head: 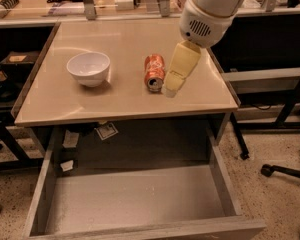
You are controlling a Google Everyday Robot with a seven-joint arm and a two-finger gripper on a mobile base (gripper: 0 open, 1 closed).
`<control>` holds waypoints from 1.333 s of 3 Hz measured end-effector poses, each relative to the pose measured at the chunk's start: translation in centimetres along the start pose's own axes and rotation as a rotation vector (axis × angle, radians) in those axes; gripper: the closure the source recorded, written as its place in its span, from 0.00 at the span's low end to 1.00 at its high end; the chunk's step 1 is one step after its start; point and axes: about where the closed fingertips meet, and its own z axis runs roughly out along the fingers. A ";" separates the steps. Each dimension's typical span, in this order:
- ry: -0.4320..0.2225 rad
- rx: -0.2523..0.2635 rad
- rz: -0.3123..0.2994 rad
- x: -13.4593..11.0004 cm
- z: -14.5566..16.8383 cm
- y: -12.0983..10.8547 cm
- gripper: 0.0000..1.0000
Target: Place coke can into top drawer
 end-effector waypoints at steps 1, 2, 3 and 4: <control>-0.001 0.000 -0.001 -0.1 0.0 0.0 0.00; -0.040 0.017 0.064 -0.7 0.8 -0.5 0.00; -0.076 0.018 0.168 -1.5 1.9 -2.5 0.00; -0.100 0.011 0.253 -1.7 2.9 -5.0 0.00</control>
Offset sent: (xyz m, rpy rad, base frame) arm 0.0269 0.0111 -0.0145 0.1244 -0.0533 -0.1681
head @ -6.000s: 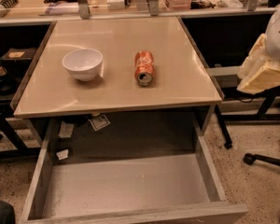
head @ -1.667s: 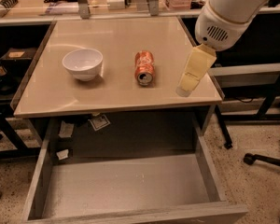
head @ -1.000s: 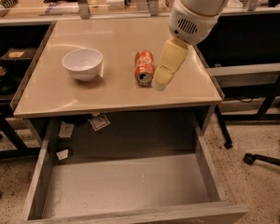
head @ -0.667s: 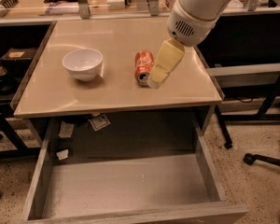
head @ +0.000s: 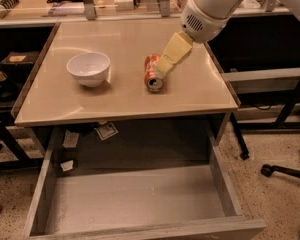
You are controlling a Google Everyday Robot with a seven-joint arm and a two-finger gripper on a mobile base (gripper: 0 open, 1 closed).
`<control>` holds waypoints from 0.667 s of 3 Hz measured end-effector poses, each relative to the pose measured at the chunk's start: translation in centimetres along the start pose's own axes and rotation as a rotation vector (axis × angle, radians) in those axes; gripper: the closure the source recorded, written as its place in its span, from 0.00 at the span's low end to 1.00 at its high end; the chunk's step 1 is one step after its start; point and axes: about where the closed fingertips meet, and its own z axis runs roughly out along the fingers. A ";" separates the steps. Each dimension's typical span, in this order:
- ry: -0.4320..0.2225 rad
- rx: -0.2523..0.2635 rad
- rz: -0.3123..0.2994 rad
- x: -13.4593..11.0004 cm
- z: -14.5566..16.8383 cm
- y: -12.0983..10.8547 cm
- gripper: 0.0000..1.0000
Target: Place coke can into top drawer
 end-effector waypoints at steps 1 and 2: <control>-0.008 -0.032 0.046 -0.9 1.9 -2.9 0.00; -0.014 -0.027 0.047 -1.2 2.1 -2.6 0.00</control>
Offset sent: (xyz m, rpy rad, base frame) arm 0.0426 -0.0149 -0.0109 0.0419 0.0438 -0.0062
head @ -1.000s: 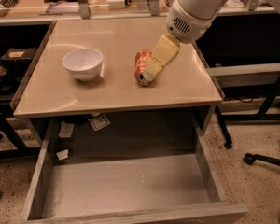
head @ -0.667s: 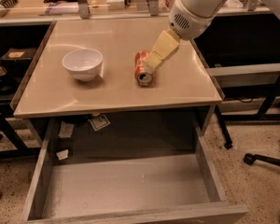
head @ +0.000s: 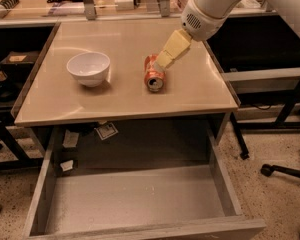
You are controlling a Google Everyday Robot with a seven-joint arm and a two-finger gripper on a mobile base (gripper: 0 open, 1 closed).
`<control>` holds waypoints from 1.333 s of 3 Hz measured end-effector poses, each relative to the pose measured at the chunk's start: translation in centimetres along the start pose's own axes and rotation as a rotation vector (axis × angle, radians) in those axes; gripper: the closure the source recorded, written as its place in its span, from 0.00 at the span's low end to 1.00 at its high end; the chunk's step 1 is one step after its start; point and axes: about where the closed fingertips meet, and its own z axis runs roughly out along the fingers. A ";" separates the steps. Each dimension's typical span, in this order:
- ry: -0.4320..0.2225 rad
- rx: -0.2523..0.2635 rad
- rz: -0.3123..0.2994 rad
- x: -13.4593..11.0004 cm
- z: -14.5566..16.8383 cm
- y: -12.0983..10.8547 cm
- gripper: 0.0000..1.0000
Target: Place coke can into top drawer
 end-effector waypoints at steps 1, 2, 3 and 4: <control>-0.008 -0.005 0.014 -1.4 2.2 0.8 0.00; 0.002 -0.012 0.026 -2.8 4.1 1.3 0.00; 0.045 -0.034 0.042 -4.0 6.8 1.1 0.00; 0.044 -0.027 0.044 -4.1 7.0 1.1 0.00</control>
Offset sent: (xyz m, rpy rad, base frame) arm 0.0330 0.0593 -0.0377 0.0162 0.0318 -0.0323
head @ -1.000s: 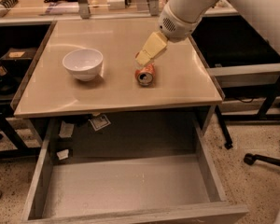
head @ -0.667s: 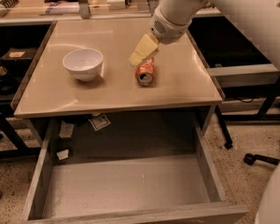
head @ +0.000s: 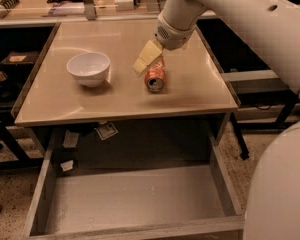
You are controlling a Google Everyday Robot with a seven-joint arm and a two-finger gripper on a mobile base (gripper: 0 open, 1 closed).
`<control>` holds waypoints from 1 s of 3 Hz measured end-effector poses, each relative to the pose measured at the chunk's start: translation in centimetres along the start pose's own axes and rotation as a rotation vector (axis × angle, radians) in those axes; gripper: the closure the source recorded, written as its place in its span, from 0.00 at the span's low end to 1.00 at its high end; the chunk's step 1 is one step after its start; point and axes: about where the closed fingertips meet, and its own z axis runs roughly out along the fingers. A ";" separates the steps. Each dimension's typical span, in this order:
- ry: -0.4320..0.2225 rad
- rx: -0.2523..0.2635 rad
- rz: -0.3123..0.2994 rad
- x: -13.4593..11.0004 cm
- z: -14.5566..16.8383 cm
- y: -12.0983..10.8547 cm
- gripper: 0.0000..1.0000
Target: Place coke can into top drawer
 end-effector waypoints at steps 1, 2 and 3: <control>-0.022 0.000 0.010 -0.8 0.9 0.4 0.00; -0.029 -0.014 0.026 -1.1 1.8 0.7 0.00; -0.025 -0.026 0.043 -1.0 2.7 1.0 0.00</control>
Offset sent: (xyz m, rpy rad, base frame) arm 0.0088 0.0221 -0.0171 0.0640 0.0006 -0.0364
